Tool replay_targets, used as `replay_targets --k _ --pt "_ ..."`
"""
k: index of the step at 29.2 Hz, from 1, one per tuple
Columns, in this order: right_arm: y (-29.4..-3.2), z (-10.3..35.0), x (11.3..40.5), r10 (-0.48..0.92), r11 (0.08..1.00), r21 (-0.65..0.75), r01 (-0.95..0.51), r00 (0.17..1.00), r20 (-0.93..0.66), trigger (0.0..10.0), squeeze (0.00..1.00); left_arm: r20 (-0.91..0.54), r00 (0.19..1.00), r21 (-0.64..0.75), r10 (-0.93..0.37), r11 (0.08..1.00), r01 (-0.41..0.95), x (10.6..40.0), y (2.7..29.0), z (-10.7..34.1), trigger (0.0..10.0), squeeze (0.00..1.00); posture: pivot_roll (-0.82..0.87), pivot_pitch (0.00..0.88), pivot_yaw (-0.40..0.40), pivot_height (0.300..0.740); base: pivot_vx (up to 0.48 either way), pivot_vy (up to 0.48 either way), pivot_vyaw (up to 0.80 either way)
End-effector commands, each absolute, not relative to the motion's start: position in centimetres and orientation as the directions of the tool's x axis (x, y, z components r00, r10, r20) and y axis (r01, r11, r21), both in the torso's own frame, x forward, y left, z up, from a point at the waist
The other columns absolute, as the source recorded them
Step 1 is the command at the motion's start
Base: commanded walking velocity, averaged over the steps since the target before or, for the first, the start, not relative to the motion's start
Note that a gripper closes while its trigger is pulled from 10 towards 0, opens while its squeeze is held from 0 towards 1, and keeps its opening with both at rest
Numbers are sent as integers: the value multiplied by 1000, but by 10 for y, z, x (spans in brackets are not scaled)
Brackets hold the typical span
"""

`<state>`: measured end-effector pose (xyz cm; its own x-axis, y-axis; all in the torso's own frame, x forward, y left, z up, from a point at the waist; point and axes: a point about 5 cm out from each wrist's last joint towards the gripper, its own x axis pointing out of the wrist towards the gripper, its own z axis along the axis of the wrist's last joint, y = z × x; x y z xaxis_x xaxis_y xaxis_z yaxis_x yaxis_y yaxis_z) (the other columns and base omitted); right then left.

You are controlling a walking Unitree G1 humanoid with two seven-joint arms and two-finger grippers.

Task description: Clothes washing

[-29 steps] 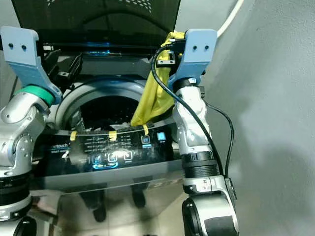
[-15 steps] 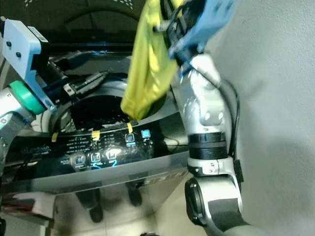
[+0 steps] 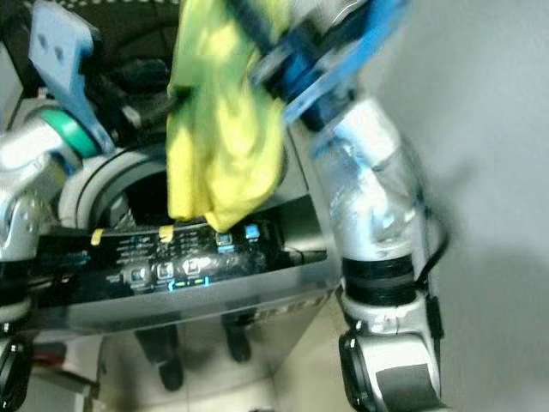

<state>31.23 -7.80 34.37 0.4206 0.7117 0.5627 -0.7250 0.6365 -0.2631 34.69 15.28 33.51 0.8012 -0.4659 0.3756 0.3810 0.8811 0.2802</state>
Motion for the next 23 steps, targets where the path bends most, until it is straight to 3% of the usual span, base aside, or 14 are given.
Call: replay_targets --k 1,3,5,8,11,13,15,16,17,18,20,21,23 --pt "-72 334 319 704 669 -275 -690 470 532 10000 0 383 856 250 -348 931 267 357 168 333 10000 0 72 89 10 740 0 0 0" --pt "-68 316 337 649 748 -259 -611 589 482 10000 0 411 886 216 -215 967 134 361 186 340 10000 0 78 91 7 740 0 0 0" --pt "-68 316 337 649 748 -259 -611 589 482 10000 0 411 886 216 -215 967 134 361 186 340 10000 0 78 91 7 740 0 0 0" --pt "-59 312 357 563 818 -218 -532 665 490 10000 0 464 884 179 -64 984 -22 358 210 348 10000 0 95 91 -4 740 0 0 0" --pt "-53 313 363 528 840 -193 -507 685 503 10000 0 445 893 176 -64 984 -17 355 213 343 10000 0 105 90 -10 740 0 0 0" --pt "-42 311 370 493 869 -238 -434 716 494 10000 0 374 917 205 -139 977 65 351 207 327 10000 0 114 91 -15 740 0 0 0" --pt "-35 303 374 474 880 -281 -384 749 463 10000 0 283 904 242 -321 936 256 338 185 307 10000 0 125 94 -19 740 0 0 0" --pt "-35 303 374 474 880 -281 -384 749 463 10000 0 283 904 242 -321 936 256 338 185 307 10000 0 125 94 -19 740 0 0 0" --pt "-34 296 373 475 878 -292 -378 760 444 10000 0 224 865 277 -450 880 386 322 171 294 10000 0 131 98 -18 740 0 0 0" --pt "-34 296 373 475 878 -292 -378 760 444 10000 0 224 865 277 -450 880 386 322 171 294 10000 0 131 98 -18 740 0 0 0" --pt "-39 281 373 500 862 -305 -404 773 391 10000 0 130 805 301 -579 796 524 295 157 276 10000 0 127 105 -6 740 0 0 0" --pt "-43 276 372 516 852 -319 -416 772 371 10000 235 118 810 313 -575 795 519 290 156 273 10000 0 123 109 -1 740 0 0 0" --pt "-43 276 372 516 852 -319 -416 772 371 10000 235 118 810 313 -575 795 519 290 156 273 10000 0 123 109 -1 740 0 0 0"
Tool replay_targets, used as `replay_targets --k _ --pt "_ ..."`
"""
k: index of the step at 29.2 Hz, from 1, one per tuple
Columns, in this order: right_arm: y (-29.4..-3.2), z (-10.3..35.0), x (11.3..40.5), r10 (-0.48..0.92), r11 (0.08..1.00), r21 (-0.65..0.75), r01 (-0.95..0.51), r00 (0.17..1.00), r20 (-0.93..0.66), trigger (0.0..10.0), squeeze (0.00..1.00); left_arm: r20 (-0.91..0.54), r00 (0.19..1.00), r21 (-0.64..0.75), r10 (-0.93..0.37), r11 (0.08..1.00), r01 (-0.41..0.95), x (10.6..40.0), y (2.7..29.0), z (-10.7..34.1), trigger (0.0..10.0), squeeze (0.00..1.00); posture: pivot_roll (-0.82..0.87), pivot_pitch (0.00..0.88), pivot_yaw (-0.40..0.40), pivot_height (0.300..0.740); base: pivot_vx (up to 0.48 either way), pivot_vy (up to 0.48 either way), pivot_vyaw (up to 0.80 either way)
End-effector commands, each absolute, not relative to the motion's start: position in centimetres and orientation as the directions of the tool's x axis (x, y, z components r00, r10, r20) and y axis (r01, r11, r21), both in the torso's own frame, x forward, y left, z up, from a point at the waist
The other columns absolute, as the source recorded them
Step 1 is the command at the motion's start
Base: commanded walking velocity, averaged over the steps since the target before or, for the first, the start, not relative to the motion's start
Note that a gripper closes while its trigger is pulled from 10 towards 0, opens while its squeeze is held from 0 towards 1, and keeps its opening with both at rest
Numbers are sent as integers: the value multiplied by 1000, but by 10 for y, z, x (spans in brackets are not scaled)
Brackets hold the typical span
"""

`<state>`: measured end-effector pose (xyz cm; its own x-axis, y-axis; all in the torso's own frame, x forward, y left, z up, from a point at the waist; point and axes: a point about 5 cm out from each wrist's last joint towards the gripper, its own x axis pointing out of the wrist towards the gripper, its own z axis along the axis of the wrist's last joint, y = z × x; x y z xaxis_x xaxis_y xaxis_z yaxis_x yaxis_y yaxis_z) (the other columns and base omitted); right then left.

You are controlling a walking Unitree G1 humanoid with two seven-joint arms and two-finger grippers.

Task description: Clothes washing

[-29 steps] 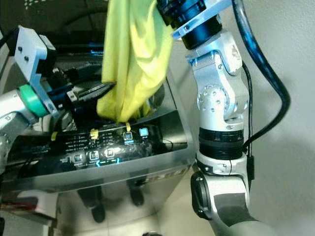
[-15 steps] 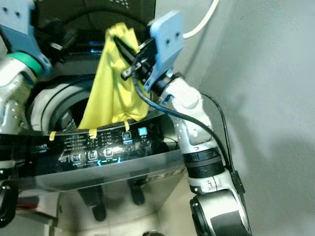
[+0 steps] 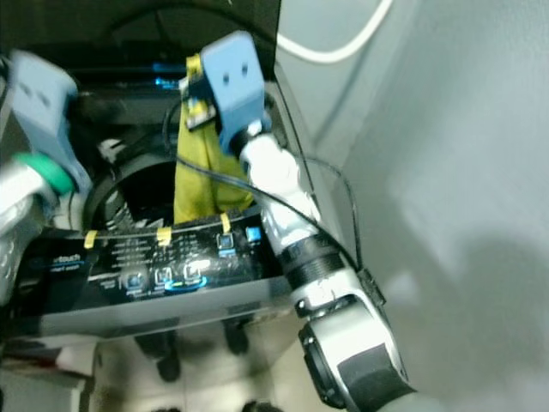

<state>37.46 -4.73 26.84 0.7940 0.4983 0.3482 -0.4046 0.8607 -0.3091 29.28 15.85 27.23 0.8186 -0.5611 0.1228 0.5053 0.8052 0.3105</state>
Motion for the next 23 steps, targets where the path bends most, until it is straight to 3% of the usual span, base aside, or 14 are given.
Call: replay_targets --k 1,2,8,13,14,15,16,21,23 --pt "-43 276 372 516 852 -319 -416 772 371 10000 235 118 810 313 -575 795 519 290 156 273 10000 0 123 109 -1 740 0 0 0" --pt "-47 269 370 553 824 -355 -442 764 332 10000 1000 137 832 305 -538 822 482 291 159 275 10000 0 122 109 0 740 0 0 0" --pt "-60 260 371 644 725 -465 -508 740 196 10000 1000 200 869 278 -452 877 392 296 167 287 10000 0 115 105 10 740 0 0 0" --pt "-63 261 373 647 715 -483 -506 741 181 10000 1000 198 865 279 -462 872 402 295 165 288 10000 0 117 108 9 740 0 0 0" --pt "-69 263 373 651 704 -497 -507 740 167 10000 616 187 859 274 -476 865 420 292 163 287 10000 0 117 113 17 740 0 0 0" --pt "-69 263 373 651 704 -497 -507 740 167 10000 616 187 859 274 -476 865 420 292 163 287 10000 0 117 113 17 740 0 0 0" --pt "-76 267 372 660 702 -484 -523 733 165 10000 0 174 850 277 -498 853 443 289 161 286 10000 0 120 111 14 740 0 0 0" --pt "-88 274 367 679 699 -455 -551 711 184 10000 0 156 840 270 -520 840 470 283 157 284 10000 0 115 115 16 740 0 0 0" --pt "-103 290 358 662 745 -364 -559 686 302 10000 0 157 842 258 -517 844 470 281 153 282 10000 0 106 117 9 740 0 0 0"
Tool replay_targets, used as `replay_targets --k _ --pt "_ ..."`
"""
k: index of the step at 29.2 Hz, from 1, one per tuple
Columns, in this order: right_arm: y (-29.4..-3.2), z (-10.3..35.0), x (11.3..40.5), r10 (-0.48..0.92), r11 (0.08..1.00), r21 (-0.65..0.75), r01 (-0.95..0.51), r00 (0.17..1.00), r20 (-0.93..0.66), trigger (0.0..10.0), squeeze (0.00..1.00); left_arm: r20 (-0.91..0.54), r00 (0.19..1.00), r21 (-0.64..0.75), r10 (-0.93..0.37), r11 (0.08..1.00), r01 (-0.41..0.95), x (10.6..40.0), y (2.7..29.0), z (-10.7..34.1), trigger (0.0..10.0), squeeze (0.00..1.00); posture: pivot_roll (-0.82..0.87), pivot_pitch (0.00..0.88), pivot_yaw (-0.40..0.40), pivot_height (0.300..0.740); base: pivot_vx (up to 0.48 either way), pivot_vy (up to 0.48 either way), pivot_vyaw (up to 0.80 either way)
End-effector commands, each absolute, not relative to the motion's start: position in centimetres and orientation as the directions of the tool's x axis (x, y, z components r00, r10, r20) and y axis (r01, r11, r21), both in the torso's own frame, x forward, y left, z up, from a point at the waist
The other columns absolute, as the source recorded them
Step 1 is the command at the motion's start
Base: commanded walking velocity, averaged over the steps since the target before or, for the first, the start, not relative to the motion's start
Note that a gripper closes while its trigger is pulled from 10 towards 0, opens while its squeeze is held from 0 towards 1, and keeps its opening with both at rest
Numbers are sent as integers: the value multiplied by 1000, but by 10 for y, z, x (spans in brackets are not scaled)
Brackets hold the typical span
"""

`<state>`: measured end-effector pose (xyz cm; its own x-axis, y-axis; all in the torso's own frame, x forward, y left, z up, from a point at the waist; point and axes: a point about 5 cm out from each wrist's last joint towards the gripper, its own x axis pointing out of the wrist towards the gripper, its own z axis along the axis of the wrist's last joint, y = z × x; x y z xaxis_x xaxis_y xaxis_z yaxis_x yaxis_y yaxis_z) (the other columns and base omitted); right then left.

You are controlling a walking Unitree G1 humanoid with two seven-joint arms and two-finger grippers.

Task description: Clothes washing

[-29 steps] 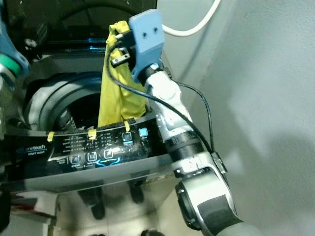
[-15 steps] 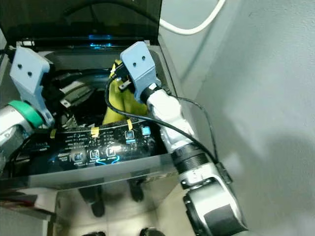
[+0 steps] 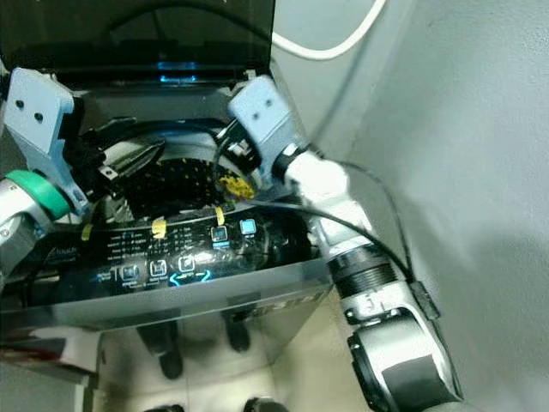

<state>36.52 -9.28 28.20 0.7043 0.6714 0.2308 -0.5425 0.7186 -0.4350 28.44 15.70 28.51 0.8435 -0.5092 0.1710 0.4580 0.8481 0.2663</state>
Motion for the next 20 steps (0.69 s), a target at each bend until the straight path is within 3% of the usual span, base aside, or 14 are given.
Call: replay_targets --k 1,4,6,8,12,17,19,20 --pt "-112 299 354 629 777 -294 -556 683 372 10000 0 163 846 248 -507 852 462 282 152 281 10000 0 105 115 1 740 0 0 0" --pt "-119 306 350 593 802 -240 -548 678 434 10000 0 170 850 248 -499 856 453 284 151 281 10000 0 106 115 -2 740 0 0 0" --pt "-131 324 344 459 863 -107 -494 675 578 10000 0 197 860 229 -471 875 427 289 151 283 10000 0 91 111 1 740 0 0 0" --pt "-134 329 342 410 876 -63 -477 671 618 10000 0 206 863 220 -461 881 418 291 150 284 10000 0 91 111 1 740 0 0 0" --pt "-170 354 343 26 962 164 -219 671 741 10000 0 256 890 201 -378 921 334 306 153 291 10000 0 61 105 13 740 0 0 0" --pt "-176 353 346 -41 968 198 -155 681 731 10000 0 268 894 198 -359 929 313 309 155 293 10000 0 45 109 18 740 0 0 0" --pt "-177 350 347 -58 983 163 -87 691 721 10000 0 283 900 198 -332 938 284 312 156 295 10000 0 49 109 12 740 0 0 0" --pt "-161 330 349 15 996 52 -68 737 676 10000 0 341 901 189 -267 959 212 318 159 305 10000 0 53 108 11 740 0 0 0"
